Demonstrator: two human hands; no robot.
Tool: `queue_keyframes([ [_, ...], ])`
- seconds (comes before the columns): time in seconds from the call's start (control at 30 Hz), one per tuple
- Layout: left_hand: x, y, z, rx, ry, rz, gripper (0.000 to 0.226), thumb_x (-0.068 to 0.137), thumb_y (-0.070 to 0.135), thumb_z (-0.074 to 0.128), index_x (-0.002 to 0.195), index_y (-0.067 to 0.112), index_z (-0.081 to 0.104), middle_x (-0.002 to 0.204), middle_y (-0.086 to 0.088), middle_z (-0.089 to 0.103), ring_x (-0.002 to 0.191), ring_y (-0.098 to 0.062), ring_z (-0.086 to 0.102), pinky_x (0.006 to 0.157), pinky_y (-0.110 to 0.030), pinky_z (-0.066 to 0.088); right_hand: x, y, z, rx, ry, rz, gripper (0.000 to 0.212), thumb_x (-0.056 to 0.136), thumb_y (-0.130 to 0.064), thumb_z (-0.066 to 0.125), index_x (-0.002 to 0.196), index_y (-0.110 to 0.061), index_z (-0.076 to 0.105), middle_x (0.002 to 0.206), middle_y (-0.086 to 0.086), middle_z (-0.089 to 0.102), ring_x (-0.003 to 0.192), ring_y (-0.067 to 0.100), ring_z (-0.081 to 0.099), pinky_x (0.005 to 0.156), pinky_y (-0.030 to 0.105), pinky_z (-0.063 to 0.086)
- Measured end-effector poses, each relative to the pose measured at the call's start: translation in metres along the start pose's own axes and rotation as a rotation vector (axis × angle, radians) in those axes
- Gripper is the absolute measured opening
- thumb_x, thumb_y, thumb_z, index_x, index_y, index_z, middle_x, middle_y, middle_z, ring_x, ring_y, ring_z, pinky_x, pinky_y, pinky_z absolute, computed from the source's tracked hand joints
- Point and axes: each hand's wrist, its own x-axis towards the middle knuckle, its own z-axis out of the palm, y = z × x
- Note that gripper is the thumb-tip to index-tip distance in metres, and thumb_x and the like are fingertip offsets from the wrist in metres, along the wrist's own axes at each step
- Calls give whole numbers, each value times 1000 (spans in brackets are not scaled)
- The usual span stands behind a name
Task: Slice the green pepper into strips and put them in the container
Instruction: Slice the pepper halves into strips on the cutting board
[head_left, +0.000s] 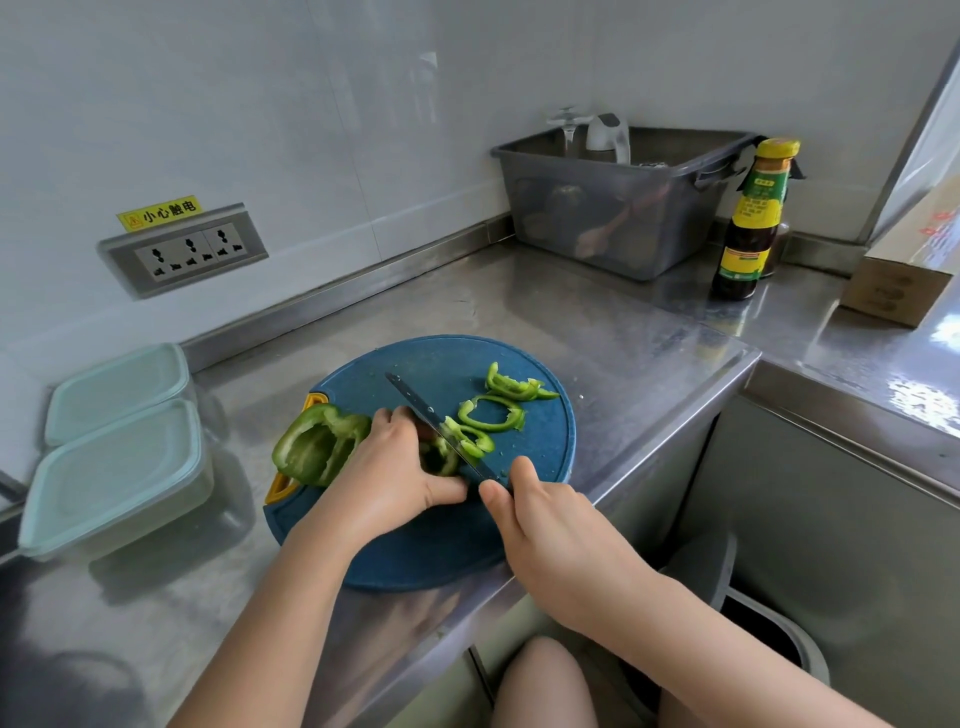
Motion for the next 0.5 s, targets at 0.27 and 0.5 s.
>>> queue_keyframes([
  [0.27, 11, -21, -4, -111, -82, 13, 82, 51, 66, 71, 123, 35, 48, 121, 9, 56, 108, -11, 56, 94, -38, 49, 12, -5, -1, 31, -11, -29, 36, 99, -47, 23, 81, -15, 27, 64, 2, 39, 64, 31, 42, 60, 36, 35],
  [0.5, 11, -21, -5, -158, -93, -32, 69, 47, 61, 73, 103, 26, 53, 107, 3, 60, 97, -13, 60, 88, -41, 52, 38, -9, -6, 99, -110, 20, 35, 102, -39, 24, 79, -15, 33, 77, 8, 46, 76, 31, 50, 69, 41, 40],
])
